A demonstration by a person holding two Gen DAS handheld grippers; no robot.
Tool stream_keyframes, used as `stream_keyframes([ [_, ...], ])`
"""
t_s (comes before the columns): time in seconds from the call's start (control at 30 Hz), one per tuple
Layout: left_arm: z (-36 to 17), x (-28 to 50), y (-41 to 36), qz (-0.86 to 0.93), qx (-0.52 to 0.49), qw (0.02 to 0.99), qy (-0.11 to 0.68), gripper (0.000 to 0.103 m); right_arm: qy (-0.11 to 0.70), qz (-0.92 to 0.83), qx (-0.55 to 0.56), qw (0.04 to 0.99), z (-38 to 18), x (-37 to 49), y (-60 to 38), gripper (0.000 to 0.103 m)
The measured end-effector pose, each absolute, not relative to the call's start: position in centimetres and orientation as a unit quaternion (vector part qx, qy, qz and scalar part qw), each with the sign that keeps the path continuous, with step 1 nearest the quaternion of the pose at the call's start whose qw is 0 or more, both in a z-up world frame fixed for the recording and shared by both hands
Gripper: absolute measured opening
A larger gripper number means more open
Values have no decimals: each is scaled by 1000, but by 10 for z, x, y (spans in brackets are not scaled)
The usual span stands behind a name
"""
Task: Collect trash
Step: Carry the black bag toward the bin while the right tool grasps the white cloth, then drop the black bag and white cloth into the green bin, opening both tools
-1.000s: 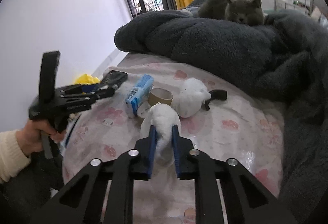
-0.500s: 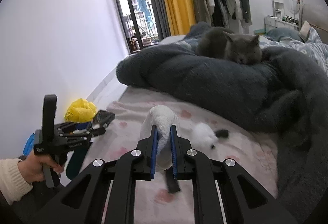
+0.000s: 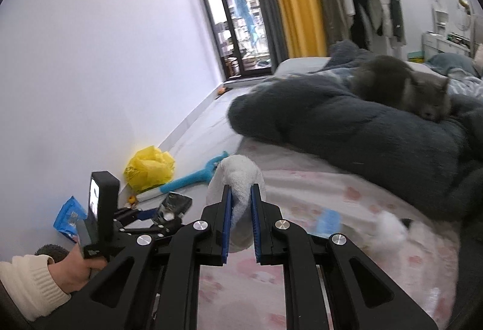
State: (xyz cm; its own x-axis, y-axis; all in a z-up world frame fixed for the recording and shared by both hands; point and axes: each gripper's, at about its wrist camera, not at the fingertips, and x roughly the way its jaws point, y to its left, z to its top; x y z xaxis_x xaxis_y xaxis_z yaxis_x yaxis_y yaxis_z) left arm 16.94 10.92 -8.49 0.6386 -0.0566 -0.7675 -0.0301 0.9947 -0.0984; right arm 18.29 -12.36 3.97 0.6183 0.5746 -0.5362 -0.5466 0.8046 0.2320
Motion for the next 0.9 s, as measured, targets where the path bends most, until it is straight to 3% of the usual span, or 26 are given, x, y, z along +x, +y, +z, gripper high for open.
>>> stream_keyframes([
  [0.37,-126,150,172,31,-72,872,483,55,323,371,-7,870,32,172,-34,13],
  [0.9,-179,122,222,39,-99,808,579,58,413,404,-72,813,-40,168,85,13],
])
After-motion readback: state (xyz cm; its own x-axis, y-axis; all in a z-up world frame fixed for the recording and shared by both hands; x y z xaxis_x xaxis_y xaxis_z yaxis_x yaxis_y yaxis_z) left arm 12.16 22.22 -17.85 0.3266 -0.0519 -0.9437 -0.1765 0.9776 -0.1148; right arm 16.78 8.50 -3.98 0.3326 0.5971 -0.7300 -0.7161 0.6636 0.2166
